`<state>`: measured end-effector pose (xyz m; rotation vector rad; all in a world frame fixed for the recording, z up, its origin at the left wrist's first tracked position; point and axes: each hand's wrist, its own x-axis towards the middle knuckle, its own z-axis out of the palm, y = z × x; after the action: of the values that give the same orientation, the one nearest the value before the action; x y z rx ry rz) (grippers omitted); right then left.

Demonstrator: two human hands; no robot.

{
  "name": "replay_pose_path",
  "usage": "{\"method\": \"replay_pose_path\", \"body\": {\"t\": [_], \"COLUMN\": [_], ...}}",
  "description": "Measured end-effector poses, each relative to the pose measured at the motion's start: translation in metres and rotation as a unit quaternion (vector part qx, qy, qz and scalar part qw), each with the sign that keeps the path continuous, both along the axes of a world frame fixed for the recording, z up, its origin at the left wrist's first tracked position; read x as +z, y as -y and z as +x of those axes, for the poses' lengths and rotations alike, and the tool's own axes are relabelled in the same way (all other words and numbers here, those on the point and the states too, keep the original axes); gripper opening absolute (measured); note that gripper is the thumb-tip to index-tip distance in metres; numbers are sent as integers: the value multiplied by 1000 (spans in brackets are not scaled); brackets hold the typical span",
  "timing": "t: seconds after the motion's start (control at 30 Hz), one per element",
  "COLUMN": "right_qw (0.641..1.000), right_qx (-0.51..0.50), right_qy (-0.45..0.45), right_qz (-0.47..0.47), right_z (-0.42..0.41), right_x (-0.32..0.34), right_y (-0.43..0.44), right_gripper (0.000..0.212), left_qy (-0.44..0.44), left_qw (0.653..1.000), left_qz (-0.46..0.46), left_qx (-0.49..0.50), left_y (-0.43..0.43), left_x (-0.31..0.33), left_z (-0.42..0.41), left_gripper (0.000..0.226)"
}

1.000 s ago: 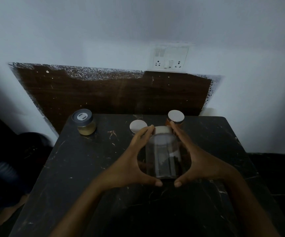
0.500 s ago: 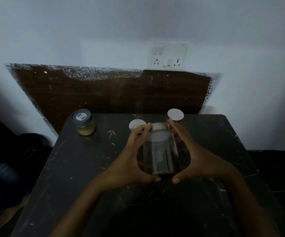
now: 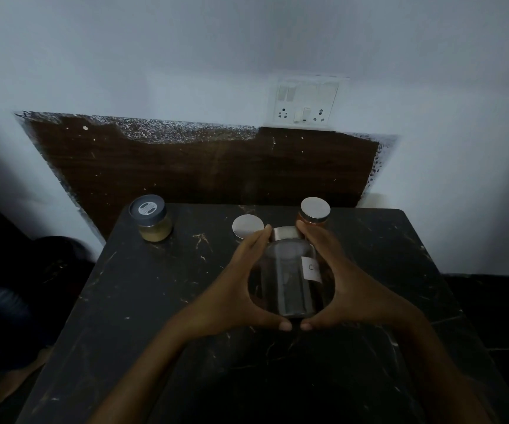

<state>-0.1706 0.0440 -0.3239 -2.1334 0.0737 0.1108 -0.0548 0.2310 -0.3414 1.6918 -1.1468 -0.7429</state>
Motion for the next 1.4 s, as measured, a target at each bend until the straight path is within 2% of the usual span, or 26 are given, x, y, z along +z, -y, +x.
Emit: {"method": "replay_pose_path", "body": {"t": [0.17,0.37,0.43,0.5,0.53,0.67,0.8,0.97,1.1,1.3,1.4], "right_qw": [997,996,997,998,998,998,993,988,990,997,997], "right_qx": [-1,-8,-7,-6,-7,-17,-13,-9,-26,-46,-63], "right_qy": [-23,-26,-15,-12,-10,0,-13,-33,-29,4,42], "right_qz": [76,86,78,69,66,66,115,154,138,66,28], "right_z": [-7,-11,-10,-8,-7,-5,-11,-12,-13,-9,-7], "right_x": [3,4,1,-1,-2,-4,-3,-2,-2,15,34], "right_y": [8,7,5,4,3,1,8,10,8,8,17], "right_gripper": [125,116,119,123,124,129,131,122,121,129,129], "left_qy": [-94,-171,-175,-209,-227,-251,-274,-306,-231,-163,-99], "left_qw": [995,984,984,978,974,967,961,951,973,985,993], "left_qz": [-34,-25,-13,-10,-6,-9,-22,-26,-1,28,20], "left_qx": [2,-44,-32,-3,6,32,39,26,-17,-55,-55], "left_y": [-6,-10,-8,-2,1,5,0,-4,-2,8,24], "left_x": [1,-5,-3,-3,-4,-11,-14,-14,-10,11,33], "left_z": [2,4,3,3,2,3,7,7,5,14,19], "left_gripper": [119,121,110,86,81,99,108,106,133,129,130]}}
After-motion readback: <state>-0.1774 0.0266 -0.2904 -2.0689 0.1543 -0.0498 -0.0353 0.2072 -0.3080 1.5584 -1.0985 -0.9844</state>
